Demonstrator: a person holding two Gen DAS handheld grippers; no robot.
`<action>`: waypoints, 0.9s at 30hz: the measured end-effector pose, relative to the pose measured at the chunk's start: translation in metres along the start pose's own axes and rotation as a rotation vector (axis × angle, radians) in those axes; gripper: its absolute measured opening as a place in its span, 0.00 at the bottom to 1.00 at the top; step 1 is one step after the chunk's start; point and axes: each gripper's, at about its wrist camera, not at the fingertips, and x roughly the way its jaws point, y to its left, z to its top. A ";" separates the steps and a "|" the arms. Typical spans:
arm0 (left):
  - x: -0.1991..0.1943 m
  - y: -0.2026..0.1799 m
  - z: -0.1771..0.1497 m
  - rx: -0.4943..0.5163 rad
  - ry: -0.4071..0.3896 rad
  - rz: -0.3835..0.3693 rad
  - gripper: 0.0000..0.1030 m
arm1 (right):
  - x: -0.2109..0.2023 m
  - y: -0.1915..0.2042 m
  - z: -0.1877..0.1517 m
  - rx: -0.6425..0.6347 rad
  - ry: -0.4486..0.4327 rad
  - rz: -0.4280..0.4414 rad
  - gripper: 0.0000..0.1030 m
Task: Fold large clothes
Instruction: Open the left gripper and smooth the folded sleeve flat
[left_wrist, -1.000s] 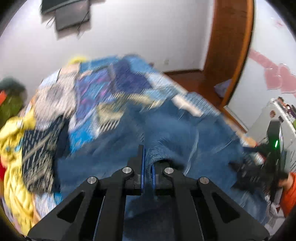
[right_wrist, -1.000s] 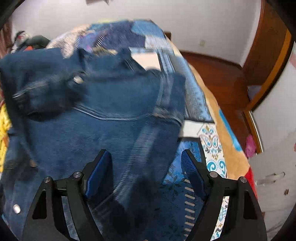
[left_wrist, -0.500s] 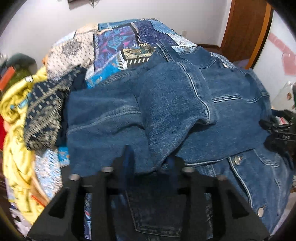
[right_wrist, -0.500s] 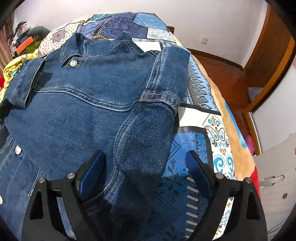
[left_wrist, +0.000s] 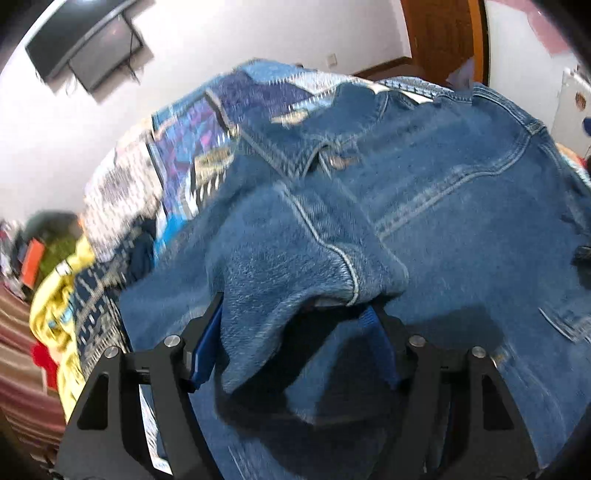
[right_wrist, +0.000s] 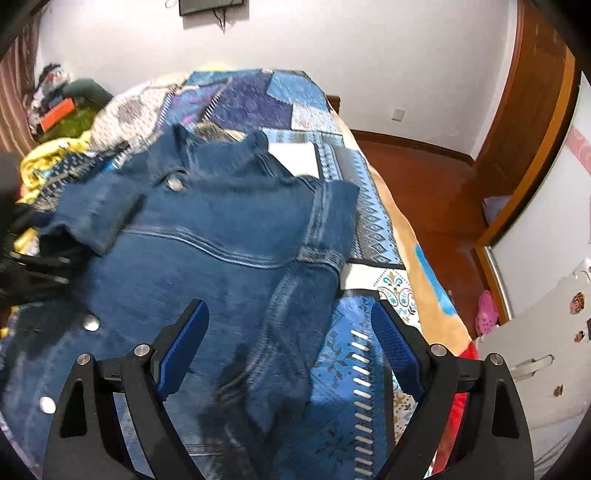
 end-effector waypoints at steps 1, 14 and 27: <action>0.001 -0.002 0.003 0.012 -0.017 0.021 0.67 | -0.002 0.000 0.001 0.004 -0.007 0.009 0.85; -0.040 0.079 0.008 -0.347 -0.163 -0.126 0.13 | 0.005 0.014 0.003 -0.008 0.011 -0.007 0.85; -0.039 0.159 -0.099 -0.689 -0.029 -0.252 0.13 | 0.066 -0.015 -0.012 0.038 0.180 -0.091 0.85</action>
